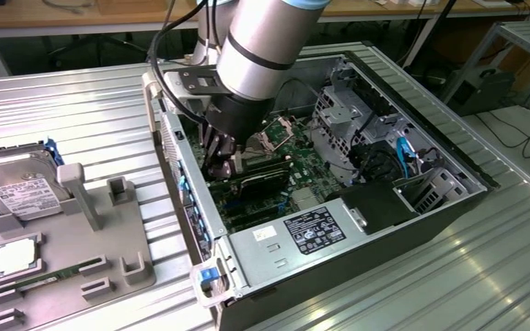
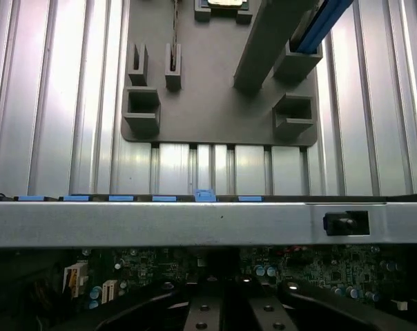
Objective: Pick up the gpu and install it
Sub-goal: 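Press down on the gpu until it lock into place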
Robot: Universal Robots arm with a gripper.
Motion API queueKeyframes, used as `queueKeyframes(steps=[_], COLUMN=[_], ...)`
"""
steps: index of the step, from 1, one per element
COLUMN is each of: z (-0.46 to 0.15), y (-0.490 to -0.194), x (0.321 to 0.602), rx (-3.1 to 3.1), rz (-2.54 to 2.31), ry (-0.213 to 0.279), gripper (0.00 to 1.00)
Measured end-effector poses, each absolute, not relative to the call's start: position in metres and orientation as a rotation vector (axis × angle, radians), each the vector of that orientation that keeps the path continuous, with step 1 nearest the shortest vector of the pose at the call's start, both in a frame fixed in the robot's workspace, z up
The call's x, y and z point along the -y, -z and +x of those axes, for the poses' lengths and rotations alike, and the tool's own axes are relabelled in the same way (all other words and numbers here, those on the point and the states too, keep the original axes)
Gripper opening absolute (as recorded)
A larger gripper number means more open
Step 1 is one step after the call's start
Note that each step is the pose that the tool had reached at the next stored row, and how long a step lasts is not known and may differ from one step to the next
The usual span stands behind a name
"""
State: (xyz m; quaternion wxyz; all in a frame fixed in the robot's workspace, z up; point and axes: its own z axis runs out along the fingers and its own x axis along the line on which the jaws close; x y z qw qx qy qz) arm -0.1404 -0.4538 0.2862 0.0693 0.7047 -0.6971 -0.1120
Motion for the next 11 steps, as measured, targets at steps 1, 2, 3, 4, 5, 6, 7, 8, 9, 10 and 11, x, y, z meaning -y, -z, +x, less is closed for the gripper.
queueKeyframes(steps=[1, 2, 3, 4, 5, 6, 7, 8, 9, 10, 11], z=[-0.1404, -0.1402, -0.1402, -0.1402, -0.1395, -0.1367, -0.1357, -0.1357, -0.1356, -0.1356, -0.1352], y=[-0.2858, -0.2853, -0.2846, -0.2835, -0.2789, -0.2760, -0.2761, -0.2764, -0.2781, -0.2797, -0.2813], x=[0.4520, 0.4498, 0.4488, 0.4486, 0.4485, 0.4485, 0.4486, 0.4486, 0.4486, 0.4486, 0.4486], rx=[2.098, 2.097, 2.097, 2.098, 2.098, 2.099, 2.098, 2.098, 2.098, 2.098, 2.098], rz=[2.121, 2.121, 2.120, 2.121, 2.121, 2.121, 2.120, 2.120, 2.120, 2.120, 2.120], ry=[0.336, 0.334, 0.335, 0.335, 0.336, 0.336, 0.335, 0.335, 0.335, 0.335, 0.335], gripper=[0.11, 0.11, 0.11, 0.11, 0.11, 0.11, 0.11, 0.11, 0.11, 0.11, 0.11])
